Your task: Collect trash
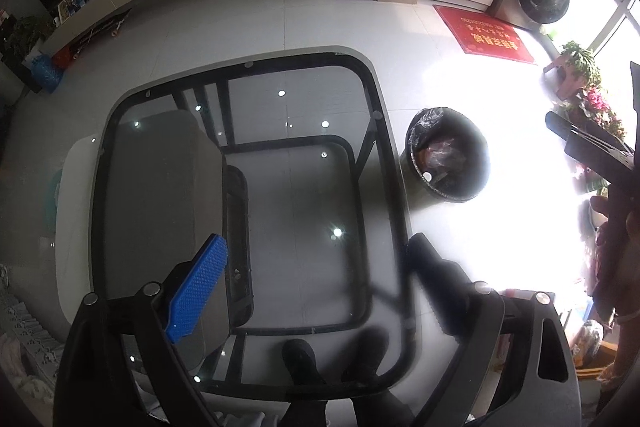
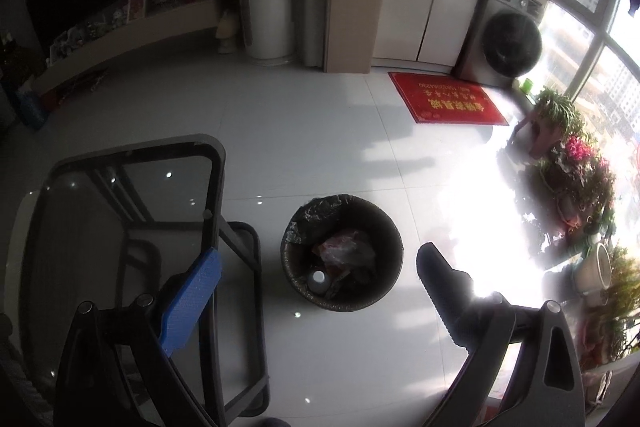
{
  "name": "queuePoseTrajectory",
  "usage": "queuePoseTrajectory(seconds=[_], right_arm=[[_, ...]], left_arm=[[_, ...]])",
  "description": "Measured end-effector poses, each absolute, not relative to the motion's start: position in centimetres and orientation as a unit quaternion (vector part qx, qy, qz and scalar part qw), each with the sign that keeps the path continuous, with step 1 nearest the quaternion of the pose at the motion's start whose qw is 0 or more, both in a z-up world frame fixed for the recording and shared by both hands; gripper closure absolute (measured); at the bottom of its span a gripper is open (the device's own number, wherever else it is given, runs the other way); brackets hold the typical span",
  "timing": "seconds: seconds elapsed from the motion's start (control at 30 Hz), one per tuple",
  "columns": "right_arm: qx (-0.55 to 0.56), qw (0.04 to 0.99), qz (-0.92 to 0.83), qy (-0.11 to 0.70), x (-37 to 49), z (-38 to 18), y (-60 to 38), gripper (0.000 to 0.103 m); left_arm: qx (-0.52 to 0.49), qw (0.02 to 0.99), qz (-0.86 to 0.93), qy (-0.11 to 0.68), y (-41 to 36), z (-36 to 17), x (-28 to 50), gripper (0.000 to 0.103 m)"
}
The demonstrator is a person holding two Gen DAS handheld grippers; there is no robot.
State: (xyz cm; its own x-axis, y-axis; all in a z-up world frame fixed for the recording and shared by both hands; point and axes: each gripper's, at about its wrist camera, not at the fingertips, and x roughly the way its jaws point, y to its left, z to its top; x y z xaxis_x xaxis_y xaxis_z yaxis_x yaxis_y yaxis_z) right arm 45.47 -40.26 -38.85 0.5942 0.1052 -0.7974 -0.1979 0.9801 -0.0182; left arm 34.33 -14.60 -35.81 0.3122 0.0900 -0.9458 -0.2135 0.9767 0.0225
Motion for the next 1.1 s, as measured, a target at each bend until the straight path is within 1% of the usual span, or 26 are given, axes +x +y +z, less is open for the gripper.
queuePoseTrajectory(seconds=[0.1,0.2,0.4,0.5,0.57,0.63,0.73,0.8,0.9,1.1], right_arm=[[-0.023,0.914,0.099,0.392,43.1,-32.5,-40.7,0.007],[0.009,0.925,0.112,0.362,41.2,-27.4,-41.2,0.007],[0.025,0.933,0.107,0.343,38.4,-20.8,-41.7,0.007],[0.046,0.943,0.103,0.314,36.2,-17.1,-42.7,0.007],[0.076,0.952,0.112,0.274,34.1,-13.7,-43.8,0.007],[0.099,0.965,0.116,0.215,31.4,-10.0,-44.7,0.007],[0.107,0.974,0.131,0.15,28.0,-5.8,-45.4,0.007],[0.087,0.975,0.139,0.151,26.7,-3.6,-45.1,0.007],[0.065,0.976,0.148,0.145,24.9,-1.5,-44.3,0.007],[0.038,0.982,0.104,0.154,22.9,0.0,-43.1,0.007]], left_arm=[[-0.049,0.825,0.091,0.555,-14.4,-32.7,33.8,0.011],[-0.041,0.84,0.083,0.534,-14.2,-29.8,33.3,0.01],[-0.026,0.862,0.069,0.502,-13.8,-24.6,32.5,0.01],[-0.021,0.874,0.059,0.482,-13.8,-21.6,32.0,0.01],[-0.014,0.882,0.048,0.468,-14.1,-19.6,31.7,0.01],[-0.001,0.892,0.035,0.451,-14.6,-17.4,31.3,0.01],[0.022,0.903,0.016,0.428,-16.0,-14.4,30.6,0.009],[0.029,0.909,0.002,0.416,-16.8,-12.7,29.9,0.006],[0.038,0.914,-0.019,0.403,-18.2,-10.5,28.9,0.006],[0.049,0.924,-0.035,0.377,-19.9,-6.9,27.7,0.006]])
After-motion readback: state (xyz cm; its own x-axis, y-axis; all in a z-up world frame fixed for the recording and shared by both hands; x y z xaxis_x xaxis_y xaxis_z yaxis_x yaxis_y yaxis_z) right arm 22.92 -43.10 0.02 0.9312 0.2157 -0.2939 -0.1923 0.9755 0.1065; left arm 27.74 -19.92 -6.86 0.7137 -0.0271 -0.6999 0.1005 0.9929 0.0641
